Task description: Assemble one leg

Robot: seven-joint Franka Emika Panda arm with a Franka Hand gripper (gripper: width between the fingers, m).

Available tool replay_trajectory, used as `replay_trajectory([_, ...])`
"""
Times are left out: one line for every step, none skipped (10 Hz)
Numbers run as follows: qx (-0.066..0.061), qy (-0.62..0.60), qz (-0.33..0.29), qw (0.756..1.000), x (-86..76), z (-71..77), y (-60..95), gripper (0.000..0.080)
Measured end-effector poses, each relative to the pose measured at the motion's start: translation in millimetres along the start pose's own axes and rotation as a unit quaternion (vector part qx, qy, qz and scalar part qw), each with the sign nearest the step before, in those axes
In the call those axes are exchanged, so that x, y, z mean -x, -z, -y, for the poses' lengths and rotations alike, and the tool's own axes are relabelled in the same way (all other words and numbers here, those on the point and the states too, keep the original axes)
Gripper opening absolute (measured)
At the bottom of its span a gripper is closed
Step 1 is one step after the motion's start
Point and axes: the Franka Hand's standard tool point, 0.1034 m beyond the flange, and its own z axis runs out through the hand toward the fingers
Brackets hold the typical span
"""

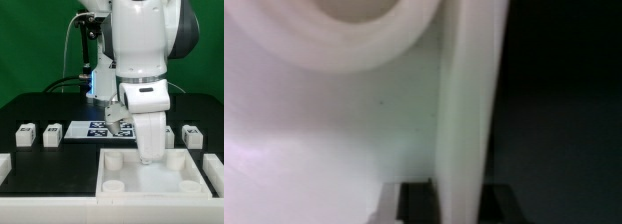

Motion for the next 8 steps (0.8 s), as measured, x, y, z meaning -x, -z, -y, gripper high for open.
replay_trajectory([0.001,-0.004,-0.003,1.0,-8.4,-2.6,-1.3,0.006])
replay_trajectory([0.001,-0.001,-0.006,1.0,-14.3,-3.8,-2.7,0.006])
replay_trajectory([0.003,-0.006,-0.009,1.0,-19.7,-4.0,-3.2,0.006])
replay_trajectory([0.005,-0.007,-0.009,1.0,-19.2,-3.9,-3.4,0.006])
replay_trajectory([0.008,-0.007,-0.01,1.0,-19.0,-3.9,-3.4,0.006])
replay_trajectory([0.008,-0.007,-0.01,1.0,-18.9,-3.9,-3.4,0.006])
replay_trajectory([0.008,-0.008,-0.01,1.0,-18.5,-3.7,-3.6,0.0151])
replay_trajectory([0.008,-0.008,-0.01,1.0,-18.2,-3.7,-3.8,0.0289])
